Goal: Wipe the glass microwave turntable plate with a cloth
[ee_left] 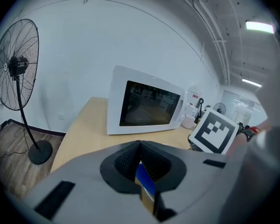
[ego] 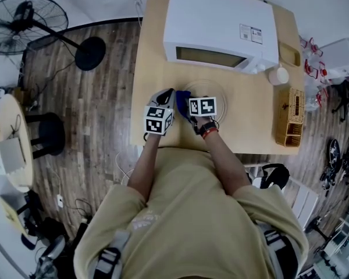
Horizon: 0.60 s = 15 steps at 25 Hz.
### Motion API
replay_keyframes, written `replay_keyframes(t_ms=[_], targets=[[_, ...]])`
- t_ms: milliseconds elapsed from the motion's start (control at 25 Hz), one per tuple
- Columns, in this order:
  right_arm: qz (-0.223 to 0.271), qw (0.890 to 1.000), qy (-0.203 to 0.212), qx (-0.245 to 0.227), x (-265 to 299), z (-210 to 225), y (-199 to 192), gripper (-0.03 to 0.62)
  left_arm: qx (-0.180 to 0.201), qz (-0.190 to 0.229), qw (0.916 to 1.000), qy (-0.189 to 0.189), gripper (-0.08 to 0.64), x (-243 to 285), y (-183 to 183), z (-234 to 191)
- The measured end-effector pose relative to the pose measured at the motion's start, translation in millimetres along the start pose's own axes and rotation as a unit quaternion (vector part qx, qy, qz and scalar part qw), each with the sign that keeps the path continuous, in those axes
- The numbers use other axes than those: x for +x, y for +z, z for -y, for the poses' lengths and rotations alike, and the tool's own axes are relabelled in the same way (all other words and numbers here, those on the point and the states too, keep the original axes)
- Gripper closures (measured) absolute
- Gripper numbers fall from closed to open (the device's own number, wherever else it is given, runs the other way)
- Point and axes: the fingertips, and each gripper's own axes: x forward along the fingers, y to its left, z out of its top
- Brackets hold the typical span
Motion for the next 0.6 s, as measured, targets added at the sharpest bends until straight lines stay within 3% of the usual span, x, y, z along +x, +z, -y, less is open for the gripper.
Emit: replay_keyframes(t_ms=[600], targets=[[0.016, 1.0, -0.005, 0.009, -14.4, 22.4, -1.9, 0.52, 0.017, -0.005, 0.9998, -0.006, 0.541, 9.1, 3.4, 24.3]])
